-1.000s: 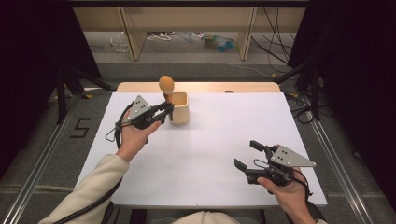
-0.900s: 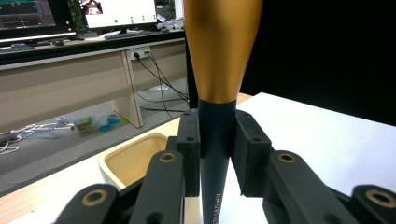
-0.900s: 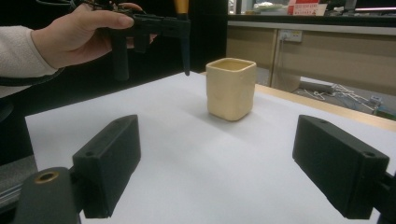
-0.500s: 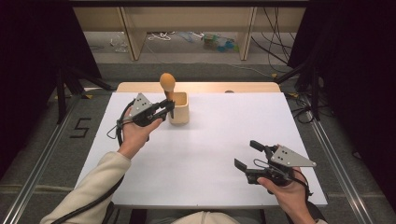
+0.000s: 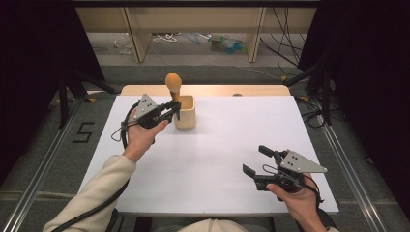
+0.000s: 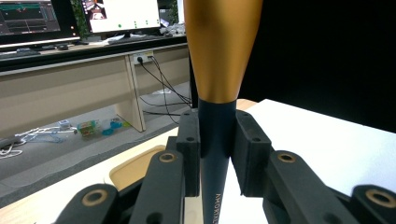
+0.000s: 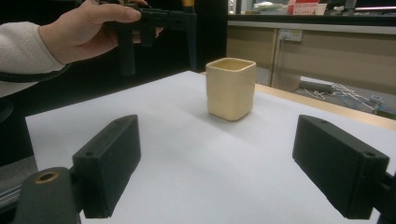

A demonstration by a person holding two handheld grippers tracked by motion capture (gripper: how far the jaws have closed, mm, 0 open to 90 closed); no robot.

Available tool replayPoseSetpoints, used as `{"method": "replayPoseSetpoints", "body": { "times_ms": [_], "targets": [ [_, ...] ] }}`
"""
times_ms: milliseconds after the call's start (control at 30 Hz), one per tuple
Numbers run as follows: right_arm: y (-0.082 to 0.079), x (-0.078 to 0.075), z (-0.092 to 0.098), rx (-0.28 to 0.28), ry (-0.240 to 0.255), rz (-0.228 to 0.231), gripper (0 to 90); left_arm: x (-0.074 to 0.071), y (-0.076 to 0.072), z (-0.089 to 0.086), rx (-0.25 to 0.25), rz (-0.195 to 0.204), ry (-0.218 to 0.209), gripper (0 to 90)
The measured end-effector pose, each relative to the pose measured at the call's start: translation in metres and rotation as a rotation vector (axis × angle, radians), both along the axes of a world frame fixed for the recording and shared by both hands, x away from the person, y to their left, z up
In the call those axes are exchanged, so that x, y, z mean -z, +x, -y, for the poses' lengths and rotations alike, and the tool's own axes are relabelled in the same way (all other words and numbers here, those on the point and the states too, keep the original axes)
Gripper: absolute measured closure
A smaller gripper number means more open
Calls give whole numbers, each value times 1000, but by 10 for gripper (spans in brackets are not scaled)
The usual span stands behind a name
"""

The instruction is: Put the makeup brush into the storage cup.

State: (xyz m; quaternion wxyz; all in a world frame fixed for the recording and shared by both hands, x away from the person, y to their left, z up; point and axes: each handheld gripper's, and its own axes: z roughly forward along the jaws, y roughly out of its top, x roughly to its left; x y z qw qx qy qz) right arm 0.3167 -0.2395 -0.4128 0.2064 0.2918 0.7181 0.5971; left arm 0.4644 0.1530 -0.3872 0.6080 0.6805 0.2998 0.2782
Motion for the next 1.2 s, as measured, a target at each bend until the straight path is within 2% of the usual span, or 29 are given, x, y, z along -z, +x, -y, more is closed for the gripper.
{"method": "replayPoseSetpoints", "body": {
  "times_ms": [500, 1200],
  "targets": [
    [0, 0, 0, -4, 0, -2, 160, -4, 4, 1, 0, -3, 6, 744],
    [1, 2, -2, -11, 23, 2, 160, -8, 12, 6, -9, -5, -12, 744]
  ]
}}
